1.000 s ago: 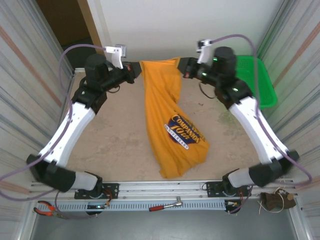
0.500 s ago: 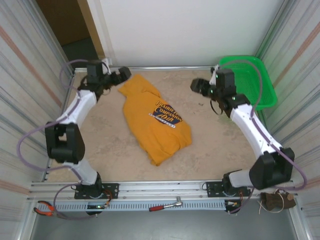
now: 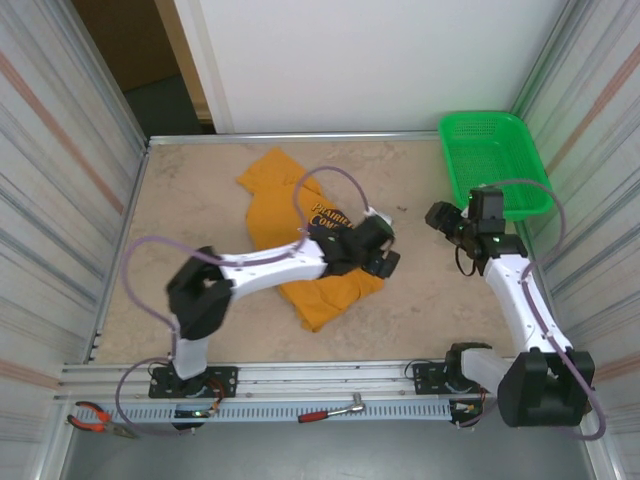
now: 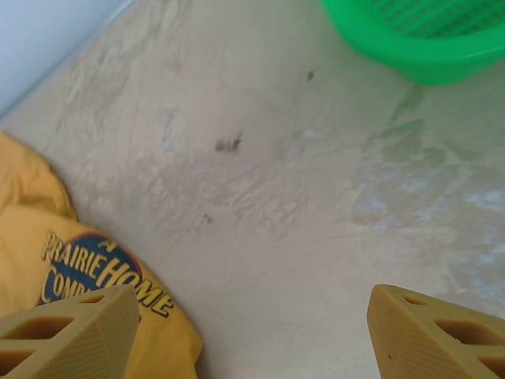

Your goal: Fold the inside-out t-shirt

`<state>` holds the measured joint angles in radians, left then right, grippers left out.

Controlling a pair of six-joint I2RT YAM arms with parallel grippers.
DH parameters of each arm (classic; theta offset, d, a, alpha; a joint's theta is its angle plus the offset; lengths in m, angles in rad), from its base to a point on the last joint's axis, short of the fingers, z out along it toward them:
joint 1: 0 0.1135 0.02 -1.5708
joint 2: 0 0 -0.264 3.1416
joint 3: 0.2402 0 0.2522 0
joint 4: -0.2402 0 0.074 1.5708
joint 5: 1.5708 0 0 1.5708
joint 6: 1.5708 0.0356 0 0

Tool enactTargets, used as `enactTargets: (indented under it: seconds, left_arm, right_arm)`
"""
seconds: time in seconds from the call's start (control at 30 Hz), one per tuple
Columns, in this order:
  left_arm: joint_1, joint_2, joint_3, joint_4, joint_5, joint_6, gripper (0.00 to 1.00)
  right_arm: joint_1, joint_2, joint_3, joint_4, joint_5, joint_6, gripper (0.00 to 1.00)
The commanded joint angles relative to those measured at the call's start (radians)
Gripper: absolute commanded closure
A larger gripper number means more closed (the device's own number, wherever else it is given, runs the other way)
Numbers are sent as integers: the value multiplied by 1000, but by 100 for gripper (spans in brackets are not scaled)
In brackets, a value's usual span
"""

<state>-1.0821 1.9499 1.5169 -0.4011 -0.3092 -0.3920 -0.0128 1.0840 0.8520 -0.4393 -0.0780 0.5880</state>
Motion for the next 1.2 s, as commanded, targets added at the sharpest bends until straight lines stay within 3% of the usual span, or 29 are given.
enactTargets:
  seconds: [0.0, 0.13, 0.2, 0.27, 0.3, 0.33, 0.37, 0.4, 0.53, 0.7, 0.8, 0.93, 1.17]
  left_arm:
    - [-22, 91, 98, -154, -144, 3, 1]
    - [-20, 185, 162, -215, -148, -6, 1]
    - [-7, 203, 161, -220, -132, -2, 10]
    - [16, 202, 141, -201, -91, 8, 43]
    - [29, 185, 127, -188, -77, 9, 71]
    - [39, 154, 101, -153, -62, 27, 92]
    - [45, 98, 66, -114, -56, 54, 100]
    - [53, 38, 17, -39, -24, 103, 100]
    - [140, -193, -129, 159, 357, 239, 100]
    - [326, -402, -284, 328, 879, 179, 100]
    - [429, -479, -369, 427, 1073, 117, 100]
    - [514, -542, -459, 529, 1188, 49, 100]
    - [550, -563, -502, 574, 1245, 22, 100]
  right_arm:
    - [-75, -30, 36, -69, -50, 33, 25]
    - [-119, -57, 55, -85, -109, 50, 25]
    - [-119, -68, 64, -93, -131, 56, 26]
    - [-118, -77, 66, -91, -163, 59, 26]
    - [-118, -81, 61, -86, -185, 58, 27]
    - [-117, -86, 53, -78, -211, 53, 27]
    - [-115, -88, 44, -70, -235, 49, 28]
    - [-111, -90, 30, -56, -265, 44, 28]
    - [-54, -90, -35, 46, -382, 41, 29]
    - [108, -84, -98, 227, -470, 22, 29]
    - [213, -70, -116, 300, -489, -7, 29]
    - [288, -64, -142, 375, -474, -1, 27]
    - [441, 10, -113, 456, -411, 3, 24]
